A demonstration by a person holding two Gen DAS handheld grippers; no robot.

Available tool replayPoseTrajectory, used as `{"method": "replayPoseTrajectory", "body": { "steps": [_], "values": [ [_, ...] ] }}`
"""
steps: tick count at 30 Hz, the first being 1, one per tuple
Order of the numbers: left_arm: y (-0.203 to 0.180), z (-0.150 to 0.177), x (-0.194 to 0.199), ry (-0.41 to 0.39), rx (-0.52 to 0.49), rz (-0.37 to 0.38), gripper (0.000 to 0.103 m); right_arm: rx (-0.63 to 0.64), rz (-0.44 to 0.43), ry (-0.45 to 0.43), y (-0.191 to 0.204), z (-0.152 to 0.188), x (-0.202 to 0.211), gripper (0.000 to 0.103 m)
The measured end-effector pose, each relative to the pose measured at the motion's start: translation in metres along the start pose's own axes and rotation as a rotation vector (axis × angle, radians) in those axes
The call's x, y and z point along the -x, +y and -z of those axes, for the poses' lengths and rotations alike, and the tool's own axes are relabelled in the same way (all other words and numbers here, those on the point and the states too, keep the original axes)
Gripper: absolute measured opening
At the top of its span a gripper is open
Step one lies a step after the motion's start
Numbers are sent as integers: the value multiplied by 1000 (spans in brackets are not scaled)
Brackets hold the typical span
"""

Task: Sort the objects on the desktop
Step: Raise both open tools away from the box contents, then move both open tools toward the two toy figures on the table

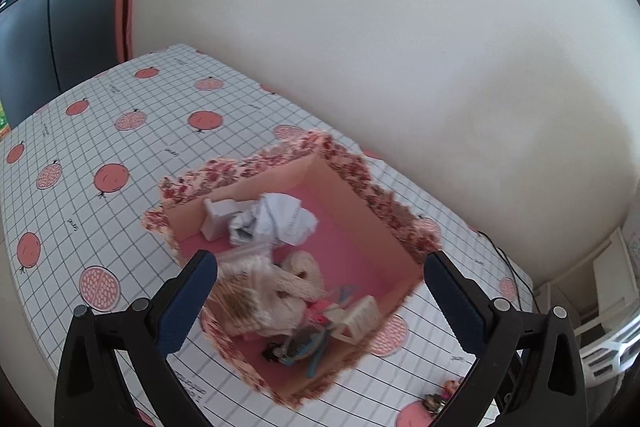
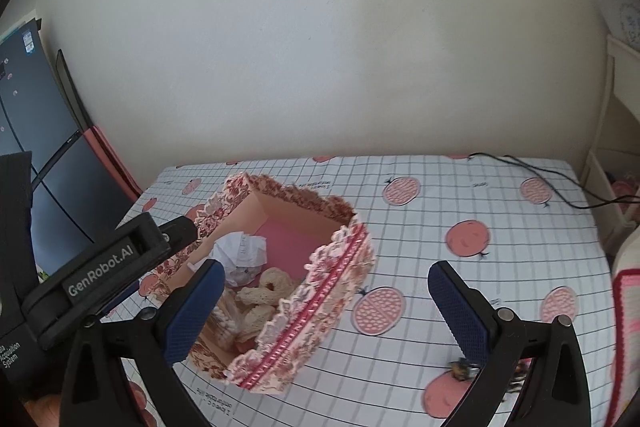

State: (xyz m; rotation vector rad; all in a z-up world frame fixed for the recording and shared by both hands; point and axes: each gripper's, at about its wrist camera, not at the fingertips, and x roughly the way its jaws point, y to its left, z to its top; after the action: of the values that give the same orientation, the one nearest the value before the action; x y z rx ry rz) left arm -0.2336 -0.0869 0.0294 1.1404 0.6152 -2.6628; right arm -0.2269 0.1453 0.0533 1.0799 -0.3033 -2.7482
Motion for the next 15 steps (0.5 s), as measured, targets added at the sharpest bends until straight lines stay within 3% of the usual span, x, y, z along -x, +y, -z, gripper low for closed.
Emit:
{"method": "replayPoseTrajectory", "body": {
  "steps": [15],
  "values": [
    [-59,27,8,28,-73,67,103,14,74,-1,-59,-3,38,103]
  ]
}}
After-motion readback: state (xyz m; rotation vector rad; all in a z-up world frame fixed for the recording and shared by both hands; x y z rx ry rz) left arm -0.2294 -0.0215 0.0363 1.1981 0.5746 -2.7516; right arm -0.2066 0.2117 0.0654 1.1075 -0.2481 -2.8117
